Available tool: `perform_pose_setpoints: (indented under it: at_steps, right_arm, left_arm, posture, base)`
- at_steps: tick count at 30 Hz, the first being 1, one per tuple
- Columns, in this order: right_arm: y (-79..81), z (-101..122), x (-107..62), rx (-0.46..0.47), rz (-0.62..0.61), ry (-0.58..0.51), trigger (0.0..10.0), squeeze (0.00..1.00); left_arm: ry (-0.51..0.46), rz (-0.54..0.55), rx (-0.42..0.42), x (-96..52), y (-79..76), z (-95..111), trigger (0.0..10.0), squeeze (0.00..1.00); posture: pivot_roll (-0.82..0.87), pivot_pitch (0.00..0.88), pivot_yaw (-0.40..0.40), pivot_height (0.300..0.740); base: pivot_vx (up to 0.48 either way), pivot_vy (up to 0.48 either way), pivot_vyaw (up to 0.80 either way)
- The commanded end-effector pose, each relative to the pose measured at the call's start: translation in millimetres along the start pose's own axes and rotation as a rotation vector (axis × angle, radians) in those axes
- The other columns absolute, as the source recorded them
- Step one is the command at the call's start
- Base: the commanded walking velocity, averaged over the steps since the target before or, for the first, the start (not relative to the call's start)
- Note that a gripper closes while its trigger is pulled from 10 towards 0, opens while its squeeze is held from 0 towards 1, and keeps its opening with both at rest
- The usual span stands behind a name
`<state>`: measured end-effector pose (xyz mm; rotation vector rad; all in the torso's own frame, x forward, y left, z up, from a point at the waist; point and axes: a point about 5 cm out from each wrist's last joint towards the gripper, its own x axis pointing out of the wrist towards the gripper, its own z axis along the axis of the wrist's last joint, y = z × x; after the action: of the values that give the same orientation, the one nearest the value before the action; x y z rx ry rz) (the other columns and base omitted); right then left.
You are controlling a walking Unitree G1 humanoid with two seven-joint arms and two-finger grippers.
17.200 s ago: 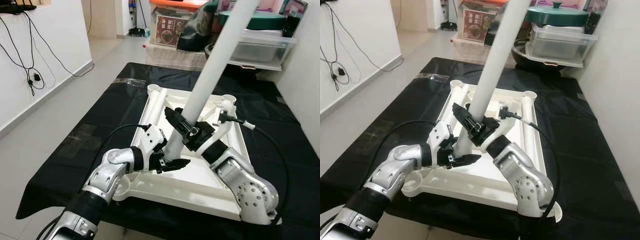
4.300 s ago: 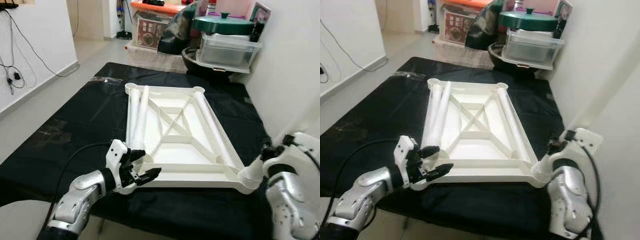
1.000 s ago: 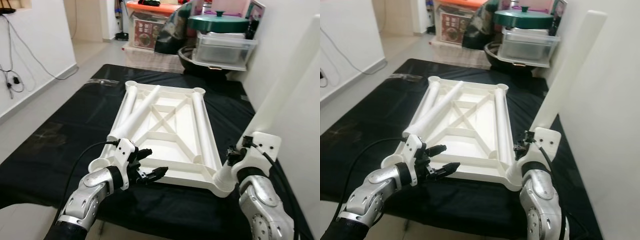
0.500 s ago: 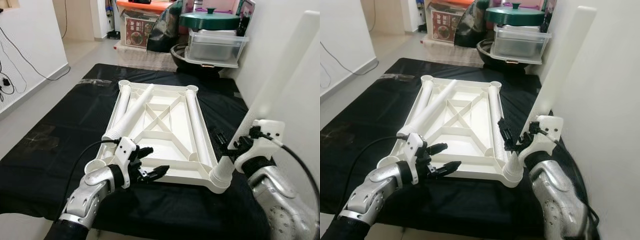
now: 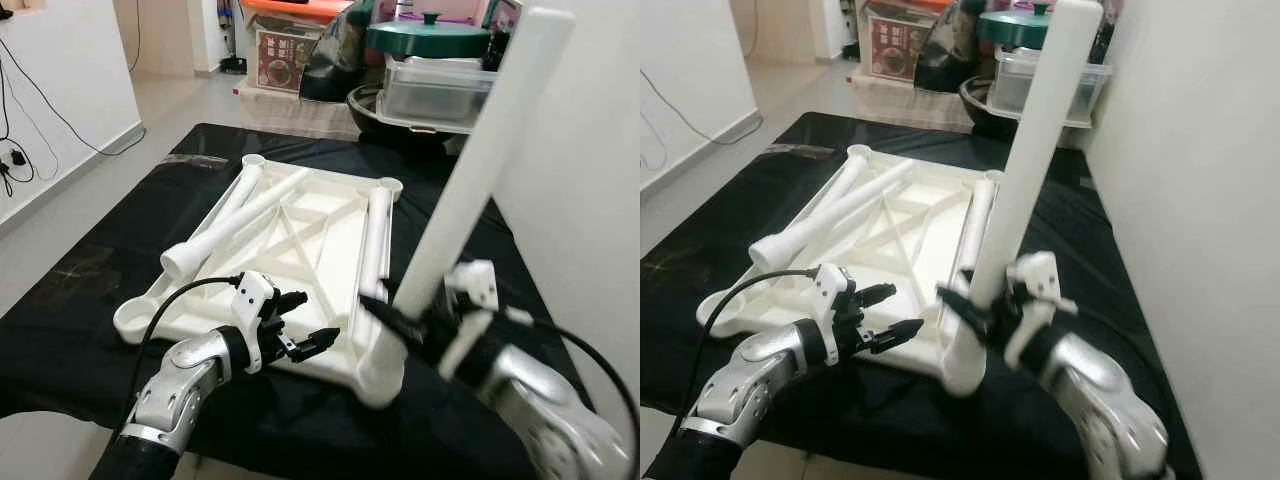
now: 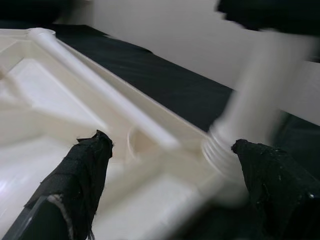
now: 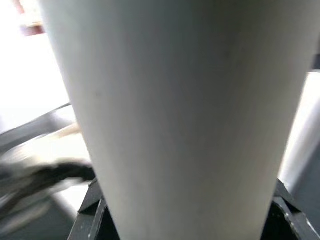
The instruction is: Building children table
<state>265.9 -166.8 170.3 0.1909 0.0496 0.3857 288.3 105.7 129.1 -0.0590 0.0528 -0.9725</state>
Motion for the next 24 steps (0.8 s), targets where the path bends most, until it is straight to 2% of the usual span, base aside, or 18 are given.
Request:
perform_pose_setpoints:
  at_steps: [1,3,5,6,7,9,10,11,12,13,15,16,18,19,20,21,22,24]
  right_arm:
    - [-27.5,-21,-8.5,0.061,-0.248,0.084,0.0,0.00]
    - [-36.2,-25,-19.7,0.073,-0.473,0.085,0.0,0.00]
    - [-36.2,-25,-19.7,0.073,-0.473,0.085,0.0,0.00]
    - [-33.3,-25,-24.1,0.092,-0.548,0.064,0.0,0.00]
    - [-33.3,-25,-24.1,0.092,-0.548,0.064,0.0,0.00]
    - [-11.9,-28,-20.9,0.099,-0.483,0.064,0.0,0.00]
    - [-11.9,-28,-20.9,0.099,-0.483,0.064,0.0,0.00]
    - [0.1,-28,-19.2,0.102,-0.410,0.050,10.0,0.00]
    - [8.7,-23,-17.5,0.076,-0.321,0.010,10.0,1.00]
    - [11.5,-18,-15.1,0.085,-0.251,-0.006,10.0,1.00]
    - [12.7,-15,-13.0,0.094,-0.213,-0.015,10.0,1.00]
    - [14.7,-7,-11.2,0.069,-0.114,-0.031,10.0,0.00]
    - [16.2,-2,-10.4,0.048,-0.047,-0.039,10.0,0.00]
    - [19.5,6,-15.5,-0.005,0.114,-0.056,10.0,0.00]
    - [19.5,6,-15.5,-0.005,0.114,-0.056,10.0,0.00]
    - [21.2,9,-22.8,-0.024,0.284,-0.040,10.0,0.00]
    - [21.2,9,-22.8,-0.024,0.284,-0.040,10.0,0.00]
    - [22.1,7,-32.4,-0.055,0.472,0.013,10.0,0.00]
  left_arm:
    - [0.017,0.005,0.003,-0.9,0.6,-4,10.0,0.00]
    - [0.017,0.004,0.004,0.4,0.8,-3,10.0,0.00]
    - [0.017,0.004,0.004,0.4,0.8,-3,10.0,0.00]
    - [0.017,0.003,0.004,0.7,1.0,-3,10.0,0.00]
    - [0.017,0.003,0.004,0.7,1.0,-3,10.0,0.00]
    - [0.020,-0.002,0.006,1.2,0.5,-4,10.0,0.00]
    - [0.020,-0.002,0.006,1.2,0.5,-4,10.0,0.00]
    - [0.020,-0.005,0.005,1.4,0.2,-4,10.0,0.00]
    - [0.020,-0.009,0.005,2.6,0.1,-4,10.0,0.00]
    - [0.020,-0.011,0.005,3.3,0.3,-3,10.0,0.00]
    - [0.019,-0.012,0.006,3.6,0.4,-3,10.0,0.00]
    - [0.018,-0.012,0.005,4.0,0.8,-3,10.0,0.00]
    - [0.018,-0.012,0.005,4.2,1.1,-3,10.0,0.00]
    - [0.016,-0.013,0.005,4.6,1.0,-3,10.0,0.00]
    - [0.016,-0.013,0.005,4.6,1.0,-3,10.0,0.00]
    - [0.014,-0.014,0.005,5.1,0.6,-3,10.0,0.00]
    - [0.014,-0.014,0.005,5.1,0.6,-3,10.0,0.00]
    - [0.011,-0.015,0.005,5.6,-0.3,-3,10.0,0.00]
  posture:
    - [0.12,0.000,-0.109,0.740]
    - [0.12,0.000,-0.106,0.740]
    - [0.12,0.000,-0.106,0.740]
    - [0.11,0.000,-0.100,0.740]
    - [0.11,0.000,-0.100,0.740]
    - [0.11,0.000,-0.096,0.740]
    - [0.11,0.000,-0.096,0.740]
    - [0.11,0.000,-0.096,0.740]
    - [0.10,0.000,-0.089,0.740]
    - [0.10,0.000,-0.090,0.740]
    - [0.10,0.000,-0.090,0.740]
    - [0.10,0.000,-0.090,0.740]
    - [0.10,0.000,-0.090,0.740]
    - [0.10,0.000,-0.092,0.740]
    - [0.10,0.000,-0.092,0.740]
    - [0.10,0.000,-0.098,0.740]
    - [0.10,0.000,-0.098,0.740]
    - [0.12,0.000,-0.109,0.740]
  base:
    - [0.000,0.000,0.00]
    - [0.000,0.000,0.00]
    - [0.000,0.000,0.00]
    - [0.000,0.000,0.00]
    - [0.000,0.000,0.00]
    - [0.000,0.000,0.00]
    - [0.000,0.000,0.00]
    - [0.000,0.000,0.00]
    - [0.000,0.000,0.00]
    - [0.000,0.000,0.00]
    - [0.000,0.000,0.00]
    - [0.000,0.000,0.00]
    - [0.000,0.000,0.00]
    - [0.000,0.000,0.00]
    - [0.000,0.000,0.00]
    - [0.000,0.000,0.00]
    - [0.000,0.000,0.00]
    - [0.000,0.000,0.00]
